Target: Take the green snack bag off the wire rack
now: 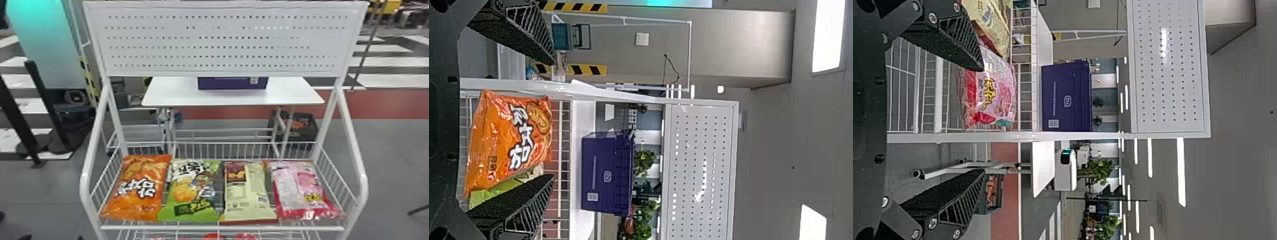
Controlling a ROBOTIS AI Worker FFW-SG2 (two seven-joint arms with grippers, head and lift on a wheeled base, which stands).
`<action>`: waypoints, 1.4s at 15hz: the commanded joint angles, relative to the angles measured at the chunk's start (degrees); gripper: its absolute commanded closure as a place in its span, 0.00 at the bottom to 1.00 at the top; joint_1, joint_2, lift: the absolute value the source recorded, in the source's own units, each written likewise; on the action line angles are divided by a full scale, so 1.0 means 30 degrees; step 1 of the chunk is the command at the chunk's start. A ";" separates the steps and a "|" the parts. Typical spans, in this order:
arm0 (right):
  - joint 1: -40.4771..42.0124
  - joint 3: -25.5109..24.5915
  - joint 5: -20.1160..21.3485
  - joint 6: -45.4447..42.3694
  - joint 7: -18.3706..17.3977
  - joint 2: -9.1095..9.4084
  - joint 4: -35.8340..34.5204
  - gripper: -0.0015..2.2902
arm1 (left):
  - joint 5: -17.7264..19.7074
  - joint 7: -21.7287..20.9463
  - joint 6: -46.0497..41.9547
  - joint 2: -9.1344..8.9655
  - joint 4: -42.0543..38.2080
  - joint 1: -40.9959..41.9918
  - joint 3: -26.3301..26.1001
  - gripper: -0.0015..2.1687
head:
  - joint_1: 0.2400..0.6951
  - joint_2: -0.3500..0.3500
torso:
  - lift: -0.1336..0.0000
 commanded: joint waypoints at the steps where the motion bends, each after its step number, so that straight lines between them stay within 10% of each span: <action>1: 0.0032 0.0027 0.0000 0.0000 0.0000 0.0022 -0.0006 0.08 | 0.0000 -0.0001 -0.0001 0.0017 0.0011 0.0000 -0.0016 0.04 | 0.57 0.50 | 1.00; 10: 0.0090 -0.0003 0.0000 0.0000 0.0000 -0.0008 -0.0035 0.08 | -0.0146 -0.0118 0.0878 0.0017 0.0041 -0.0351 -0.0309 0.04 | 0.57 0.50 | 1.00; 17: -0.0056 0.0173 0.0205 0.0000 0.0000 0.0168 -0.0035 0.08 | -0.2929 0.1347 0.7264 -0.0159 0.2121 -0.7324 -0.6373 0.04 | 0.57 0.50 | 1.00; 21: -0.0115 0.0202 0.0293 0.0000 0.0000 0.0256 -0.0006 0.08 | -0.3984 0.1640 0.9374 -0.1799 0.4171 -1.0927 -0.8805 0.04 | 0.57 0.50 | 1.00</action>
